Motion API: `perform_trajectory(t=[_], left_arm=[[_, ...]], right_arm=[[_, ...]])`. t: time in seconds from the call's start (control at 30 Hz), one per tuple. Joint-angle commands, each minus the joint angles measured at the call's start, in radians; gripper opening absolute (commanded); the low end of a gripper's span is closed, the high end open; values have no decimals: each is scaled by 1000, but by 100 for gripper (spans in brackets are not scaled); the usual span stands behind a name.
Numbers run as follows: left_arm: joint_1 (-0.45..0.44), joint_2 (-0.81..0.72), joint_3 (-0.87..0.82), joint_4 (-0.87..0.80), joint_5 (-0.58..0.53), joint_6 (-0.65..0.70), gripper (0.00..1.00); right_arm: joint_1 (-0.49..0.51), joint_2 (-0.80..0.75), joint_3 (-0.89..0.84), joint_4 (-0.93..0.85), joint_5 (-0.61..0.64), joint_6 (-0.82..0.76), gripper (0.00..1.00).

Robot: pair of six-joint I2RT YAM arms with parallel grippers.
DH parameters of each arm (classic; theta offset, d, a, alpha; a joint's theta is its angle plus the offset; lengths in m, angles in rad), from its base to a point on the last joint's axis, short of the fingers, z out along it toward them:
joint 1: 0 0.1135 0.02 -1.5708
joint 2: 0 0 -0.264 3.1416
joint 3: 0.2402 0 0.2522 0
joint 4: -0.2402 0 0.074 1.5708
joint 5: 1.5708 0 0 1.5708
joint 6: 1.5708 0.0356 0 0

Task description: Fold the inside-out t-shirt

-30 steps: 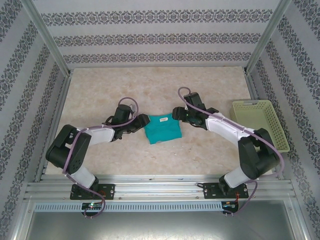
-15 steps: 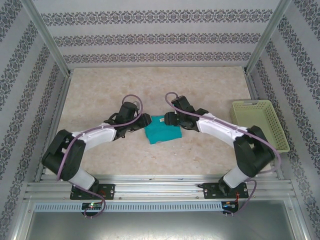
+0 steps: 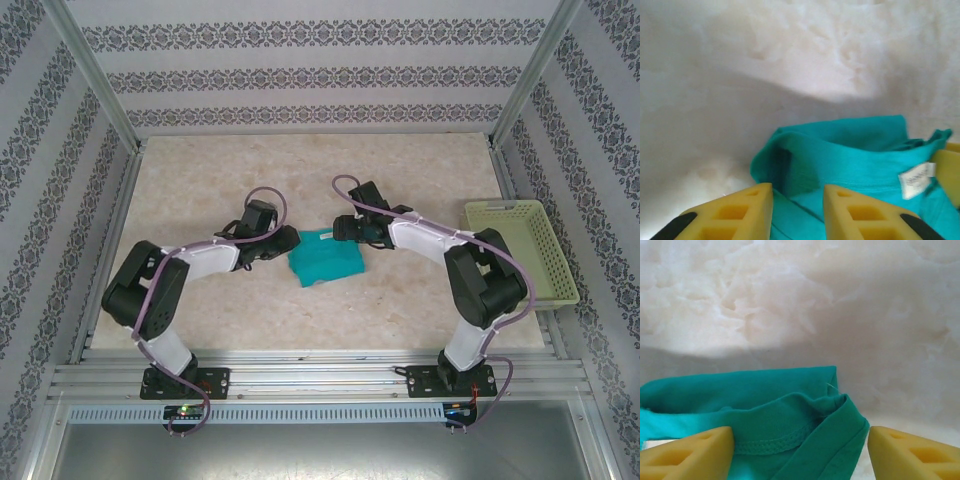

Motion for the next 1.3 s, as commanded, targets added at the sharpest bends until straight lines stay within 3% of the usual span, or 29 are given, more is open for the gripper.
perform_trajectory(t=[0.0,0.1,0.3,0.37,0.47,0.73,0.9,1.1,1.27], left_arm=[[5,-122,-23,-68,-18,-2,42],[-6,-167,-70,-84,-19,-44,52],[-44,-152,-143,-10,-17,-133,57],[-48,-118,-166,66,-6,-174,51],[-56,-50,-184,215,49,-213,43],[-60,61,-223,582,154,-321,22],[-65,43,-210,543,149,-285,18],[-62,-7,-218,434,112,-247,37],[-27,-45,-246,411,107,-248,54]], right_arm=[[24,-118,-9,-54,54,-40,76],[75,-169,-29,-95,108,-48,79],[205,-169,-53,-104,135,-2,84],[210,-155,-78,-53,66,51,84],[203,-118,-101,-7,62,106,84],[138,-79,-161,136,-33,119,84],[135,-95,-157,107,-11,90,85],[203,-172,-131,-38,178,33,89],[279,-186,-121,-103,242,68,90]])
